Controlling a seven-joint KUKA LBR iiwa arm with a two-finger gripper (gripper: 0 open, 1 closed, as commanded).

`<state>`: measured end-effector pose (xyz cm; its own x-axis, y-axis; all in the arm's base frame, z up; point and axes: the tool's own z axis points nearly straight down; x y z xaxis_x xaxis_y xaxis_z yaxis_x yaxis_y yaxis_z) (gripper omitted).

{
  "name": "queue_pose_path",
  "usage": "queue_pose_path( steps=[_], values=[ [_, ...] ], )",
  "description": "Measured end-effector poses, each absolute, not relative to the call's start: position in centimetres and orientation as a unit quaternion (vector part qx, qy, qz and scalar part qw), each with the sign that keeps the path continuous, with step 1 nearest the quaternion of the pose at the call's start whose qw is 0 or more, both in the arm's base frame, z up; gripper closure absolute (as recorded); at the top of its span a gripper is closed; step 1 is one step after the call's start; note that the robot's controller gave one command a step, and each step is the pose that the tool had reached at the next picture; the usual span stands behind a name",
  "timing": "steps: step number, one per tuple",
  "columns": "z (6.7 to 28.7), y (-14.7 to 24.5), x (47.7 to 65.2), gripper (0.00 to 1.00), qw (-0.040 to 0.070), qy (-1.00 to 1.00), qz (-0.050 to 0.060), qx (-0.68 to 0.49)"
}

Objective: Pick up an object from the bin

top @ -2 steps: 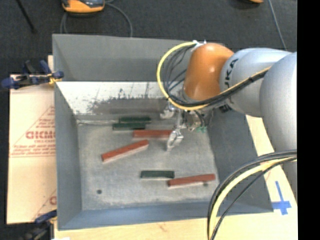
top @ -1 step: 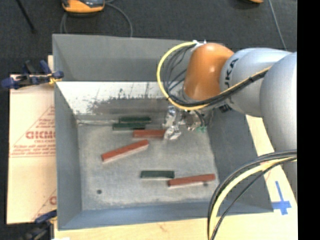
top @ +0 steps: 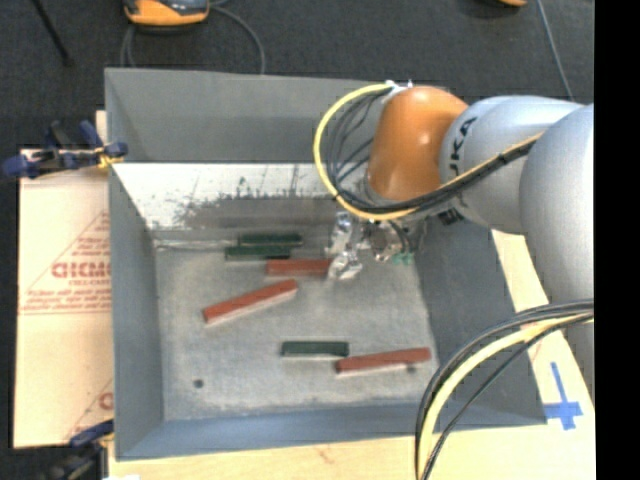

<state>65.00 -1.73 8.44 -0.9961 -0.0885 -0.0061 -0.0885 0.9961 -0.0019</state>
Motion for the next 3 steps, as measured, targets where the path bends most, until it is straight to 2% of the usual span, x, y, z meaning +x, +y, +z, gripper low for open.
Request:
queue_pose_path(
  steps=[1,2,3],
  values=[
    [16.8,-1.7,64.4,0.00,0.000,0.999,0.000,-0.053],
    [23.4,-1.8,64.0,0.00,0.001,0.998,0.000,-0.060],
    [8.2,-1.4,61.6,1.00,0.008,0.998,0.000,-0.065]
  ],
)
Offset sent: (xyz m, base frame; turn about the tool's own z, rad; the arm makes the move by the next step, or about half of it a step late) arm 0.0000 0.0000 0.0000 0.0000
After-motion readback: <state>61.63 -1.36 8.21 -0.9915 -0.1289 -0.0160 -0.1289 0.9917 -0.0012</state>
